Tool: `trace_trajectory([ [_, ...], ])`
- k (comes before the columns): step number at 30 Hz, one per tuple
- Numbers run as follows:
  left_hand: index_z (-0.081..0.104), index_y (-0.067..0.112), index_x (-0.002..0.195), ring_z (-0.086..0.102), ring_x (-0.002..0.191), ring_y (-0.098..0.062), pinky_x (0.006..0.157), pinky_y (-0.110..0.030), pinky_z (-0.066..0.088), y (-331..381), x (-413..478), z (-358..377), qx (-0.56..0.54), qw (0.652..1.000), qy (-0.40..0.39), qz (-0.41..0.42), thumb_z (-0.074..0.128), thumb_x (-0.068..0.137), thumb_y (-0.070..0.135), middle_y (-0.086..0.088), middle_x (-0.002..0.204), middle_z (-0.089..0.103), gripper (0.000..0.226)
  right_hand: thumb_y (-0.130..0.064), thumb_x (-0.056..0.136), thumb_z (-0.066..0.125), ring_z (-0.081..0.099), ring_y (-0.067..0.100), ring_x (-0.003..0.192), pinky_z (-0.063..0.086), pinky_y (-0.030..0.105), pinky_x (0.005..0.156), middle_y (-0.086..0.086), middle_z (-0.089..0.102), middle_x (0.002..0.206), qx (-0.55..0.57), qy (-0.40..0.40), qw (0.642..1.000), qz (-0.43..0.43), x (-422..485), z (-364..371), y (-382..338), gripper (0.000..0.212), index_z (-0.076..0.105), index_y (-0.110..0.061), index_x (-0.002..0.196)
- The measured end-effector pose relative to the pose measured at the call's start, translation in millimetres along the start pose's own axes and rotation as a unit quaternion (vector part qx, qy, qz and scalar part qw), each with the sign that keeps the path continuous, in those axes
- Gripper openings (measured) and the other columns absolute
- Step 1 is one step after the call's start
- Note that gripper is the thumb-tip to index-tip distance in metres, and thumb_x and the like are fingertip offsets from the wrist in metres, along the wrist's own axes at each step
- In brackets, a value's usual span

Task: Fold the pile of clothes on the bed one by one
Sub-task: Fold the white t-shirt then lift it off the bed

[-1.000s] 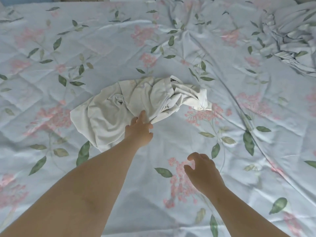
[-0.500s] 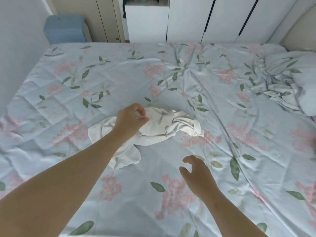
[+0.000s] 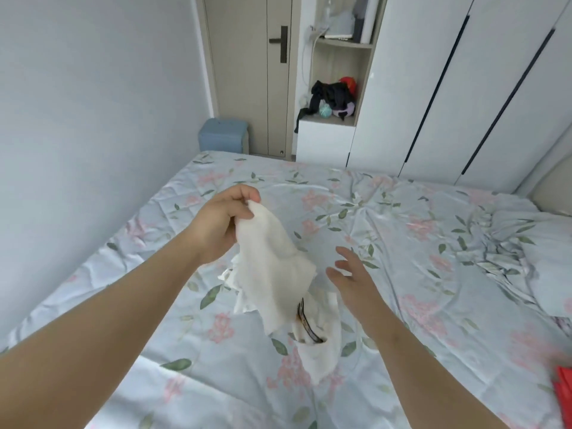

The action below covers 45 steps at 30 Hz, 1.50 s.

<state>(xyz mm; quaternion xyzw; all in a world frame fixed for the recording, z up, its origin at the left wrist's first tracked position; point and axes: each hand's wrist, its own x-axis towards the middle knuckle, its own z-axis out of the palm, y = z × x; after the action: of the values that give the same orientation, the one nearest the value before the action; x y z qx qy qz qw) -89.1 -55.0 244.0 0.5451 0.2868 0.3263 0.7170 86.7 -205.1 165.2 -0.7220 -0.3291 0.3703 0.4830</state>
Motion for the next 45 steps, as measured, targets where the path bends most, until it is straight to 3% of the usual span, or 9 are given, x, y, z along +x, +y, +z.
trace_trajectory([
  [5, 0.059, 0.014, 0.052, 0.045, 0.055, -0.018, 0.053, -0.025, 0.036, -5, -48, 9, -0.005, 0.999, 0.021, -0.028, 0.039, 0.046, -0.001, -0.004, 0.062, 0.049, 0.026, -0.033, 0.099, 0.044, 0.044, 0.007, 0.118, 0.031, 0.026, 0.101, -0.010, 0.044, 0.132, 0.043, -0.162, 0.986, 0.015, -36, 20, -14, 0.048, 0.028, -0.037, 0.143],
  [10, 0.059, 0.014, 0.052, 0.048, 0.049, -0.013, 0.046, -0.018, 0.040, -16, -73, 9, -0.007, 0.999, 0.032, -0.039, 0.040, 0.047, -0.001, 0.000, 0.059, 0.051, 0.025, -0.018, 0.090, 0.063, 0.062, -0.001, 0.082, 0.047, 0.011, 0.068, -0.008, 0.066, 0.102, 0.015, -0.289, 0.957, 0.018, -58, 52, -4, 0.030, 0.056, -0.024, 0.118],
  [19, 0.058, 0.019, 0.052, 0.040, 0.053, -0.015, 0.045, -0.019, 0.030, -14, -81, -18, 0.132, 0.987, 0.071, -0.050, 0.041, 0.051, 0.001, 0.003, 0.056, 0.047, 0.025, -0.016, 0.091, 0.059, 0.053, 0.004, 0.070, 0.037, 0.019, 0.065, 0.001, 0.067, 0.078, -0.149, -0.157, 0.974, -0.069, -49, 39, 9, 0.012, 0.063, -0.009, 0.082],
  [25, 0.056, 0.025, 0.115, 0.049, 0.110, -0.015, 0.086, -0.027, 0.043, -17, -72, -22, 0.575, 0.806, -0.026, -0.139, 0.053, 0.092, 0.019, 0.007, 0.120, 0.049, 0.024, -0.010, 0.092, 0.055, 0.045, 0.010, 0.066, 0.035, 0.015, 0.058, -0.003, 0.052, 0.077, -0.120, -0.113, 0.981, -0.105, -39, 13, -23, 0.011, 0.058, -0.012, 0.082],
  [27, 0.042, 0.026, 0.135, 0.039, 0.122, -0.007, 0.096, -0.022, 0.036, -17, -69, -2, 0.532, 0.834, -0.110, -0.100, 0.061, 0.090, 0.034, 0.014, 0.126, 0.037, 0.050, -0.010, 0.091, 0.056, 0.050, 0.008, 0.072, 0.038, 0.014, 0.062, -0.004, 0.057, 0.083, -0.126, -0.127, 0.976, -0.125, -40, 15, -36, 0.012, 0.061, -0.016, 0.082],
  [30, 0.059, 0.009, 0.118, 0.054, 0.107, -0.015, 0.094, -0.026, 0.040, -19, -59, 30, 0.520, 0.836, -0.165, -0.052, 0.061, 0.092, 0.031, -0.001, 0.113, 0.058, 0.034, -0.008, 0.089, 0.058, 0.052, 0.005, 0.071, 0.039, 0.010, 0.061, -0.007, 0.060, 0.082, -0.090, -0.100, 0.980, -0.144, -40, 14, -50, 0.017, 0.062, -0.020, 0.078],
  [36, 0.052, 0.010, 0.077, 0.058, 0.072, -0.019, 0.081, -0.037, 0.051, -16, -40, 46, 0.182, 0.971, -0.087, -0.125, 0.045, 0.099, 0.011, -0.007, 0.078, 0.059, 0.023, -0.015, 0.086, 0.068, 0.045, 0.009, 0.059, 0.041, 0.025, 0.062, -0.004, 0.049, 0.066, -0.044, -0.022, 0.987, -0.151, -30, -3, -46, 0.010, 0.062, -0.010, 0.079],
  [40, 0.054, 0.008, 0.079, 0.059, 0.077, -0.024, 0.077, -0.035, 0.048, -6, -32, 56, 0.006, 0.990, -0.010, -0.143, 0.038, 0.099, 0.012, -0.013, 0.082, 0.060, 0.026, -0.015, 0.081, 0.072, 0.049, 0.011, 0.066, 0.038, 0.019, 0.062, 0.000, 0.056, 0.075, -0.106, -0.041, 0.990, -0.089, -25, -2, -19, 0.020, 0.061, 0.001, 0.084],
  [45, 0.061, 0.001, 0.091, 0.066, 0.072, -0.023, 0.067, -0.031, 0.056, 18, -24, 59, -0.102, 0.988, 0.006, -0.113, 0.039, 0.099, 0.013, -0.013, 0.081, 0.067, 0.026, -0.031, 0.084, 0.069, 0.059, 0.014, 0.087, 0.042, 0.020, 0.073, -0.003, 0.062, 0.094, -0.030, -0.053, 0.997, -0.051, -30, 20, -1, 0.012, 0.063, -0.020, 0.087],
])
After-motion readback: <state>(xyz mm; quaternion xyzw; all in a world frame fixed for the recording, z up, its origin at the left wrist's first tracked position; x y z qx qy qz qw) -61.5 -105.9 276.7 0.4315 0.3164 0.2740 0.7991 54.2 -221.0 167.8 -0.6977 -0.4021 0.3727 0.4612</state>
